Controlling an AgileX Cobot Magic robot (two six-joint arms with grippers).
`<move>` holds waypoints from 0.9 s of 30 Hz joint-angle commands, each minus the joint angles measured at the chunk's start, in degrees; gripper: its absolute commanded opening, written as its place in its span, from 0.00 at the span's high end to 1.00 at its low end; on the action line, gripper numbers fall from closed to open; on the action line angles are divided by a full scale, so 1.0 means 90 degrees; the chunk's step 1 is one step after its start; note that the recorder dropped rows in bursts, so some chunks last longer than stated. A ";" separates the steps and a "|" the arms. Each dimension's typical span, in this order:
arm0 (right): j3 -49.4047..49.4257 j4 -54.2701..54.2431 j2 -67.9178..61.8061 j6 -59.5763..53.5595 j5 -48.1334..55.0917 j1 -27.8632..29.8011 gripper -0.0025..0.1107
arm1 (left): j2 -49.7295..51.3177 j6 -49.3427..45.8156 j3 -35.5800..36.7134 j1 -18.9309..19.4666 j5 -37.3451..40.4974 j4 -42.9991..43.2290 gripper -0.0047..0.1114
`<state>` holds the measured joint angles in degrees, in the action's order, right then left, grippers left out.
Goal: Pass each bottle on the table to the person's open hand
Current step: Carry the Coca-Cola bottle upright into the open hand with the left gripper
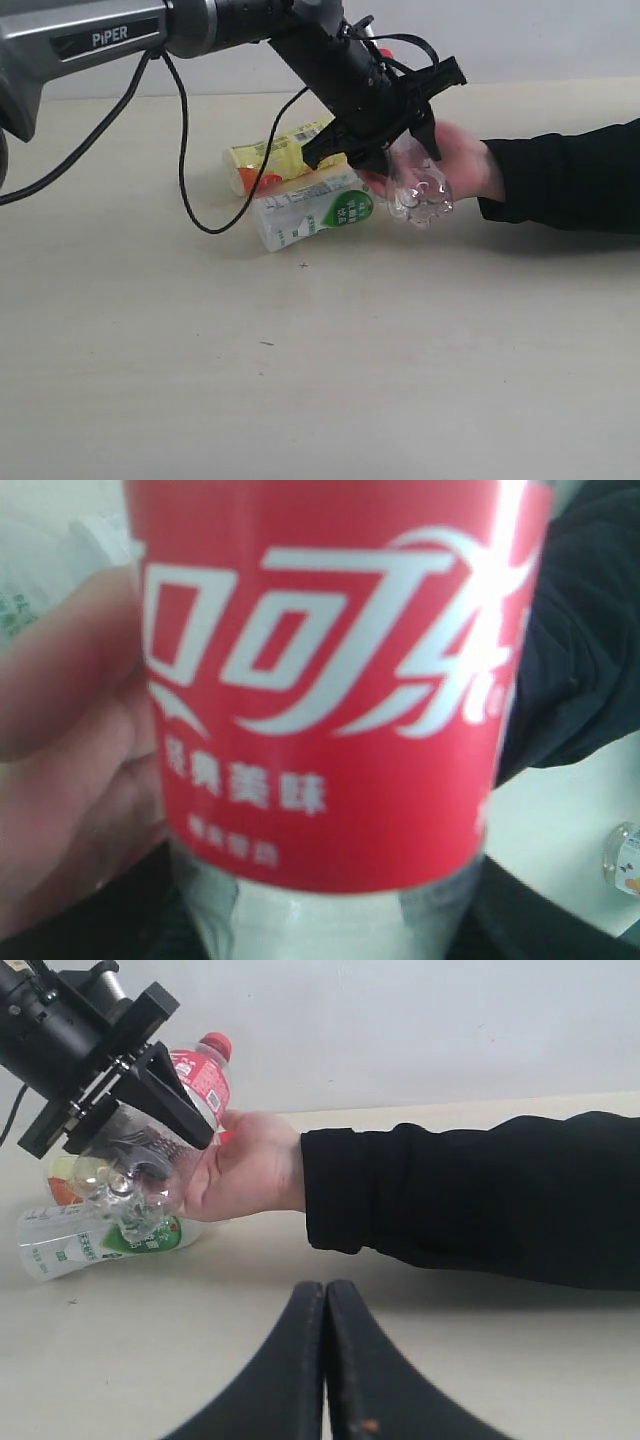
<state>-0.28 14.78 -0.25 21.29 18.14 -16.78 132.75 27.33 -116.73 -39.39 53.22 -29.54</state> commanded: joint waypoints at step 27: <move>0.0032 0.0018 0.0028 -0.0035 -0.0049 -0.0025 0.98 | 0.0046 -0.0357 -0.0045 0.0077 -0.0970 -0.0137 0.29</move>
<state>-0.28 14.78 -0.25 21.29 18.14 -16.78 133.79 25.21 -116.73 -38.91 45.36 -30.33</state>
